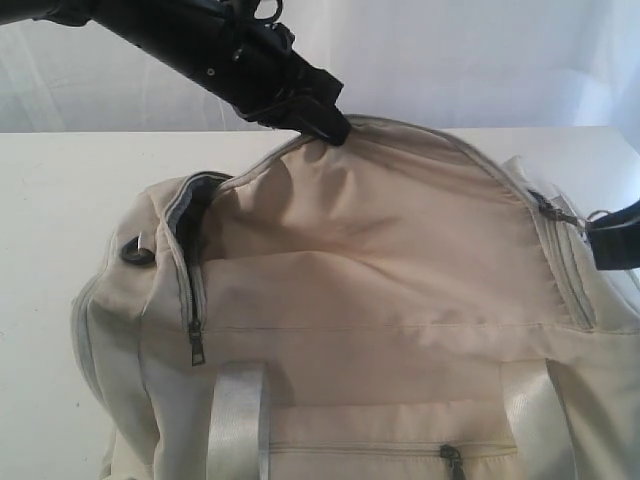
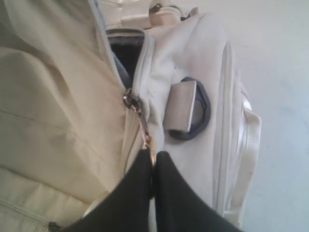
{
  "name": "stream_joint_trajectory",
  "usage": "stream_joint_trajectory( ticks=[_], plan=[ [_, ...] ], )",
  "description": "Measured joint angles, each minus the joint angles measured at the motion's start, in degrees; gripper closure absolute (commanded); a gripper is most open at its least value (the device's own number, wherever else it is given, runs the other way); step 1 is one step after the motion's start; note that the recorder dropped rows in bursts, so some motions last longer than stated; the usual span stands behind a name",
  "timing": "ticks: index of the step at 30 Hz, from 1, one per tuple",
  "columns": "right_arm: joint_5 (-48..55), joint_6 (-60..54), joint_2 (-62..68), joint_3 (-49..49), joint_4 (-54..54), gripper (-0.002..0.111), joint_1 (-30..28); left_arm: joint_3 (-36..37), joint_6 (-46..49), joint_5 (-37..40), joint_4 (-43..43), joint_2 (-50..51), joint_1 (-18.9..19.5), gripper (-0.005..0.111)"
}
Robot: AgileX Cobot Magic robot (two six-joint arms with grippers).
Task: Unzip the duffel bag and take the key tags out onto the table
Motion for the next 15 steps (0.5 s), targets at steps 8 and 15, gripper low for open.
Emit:
stream_joint_trajectory(
  ticks=[8,15],
  plan=[
    [5.11,0.60,-5.42,3.55,-1.21,0.108,0.00,0.00,-0.43,-1.20,2.09,0.11,0.00,0.107],
    [7.78,0.60,-9.76,7.76,-1.97,0.108,0.00,0.08,-0.56,-1.47,2.57,0.61,0.09,0.107]
  ],
)
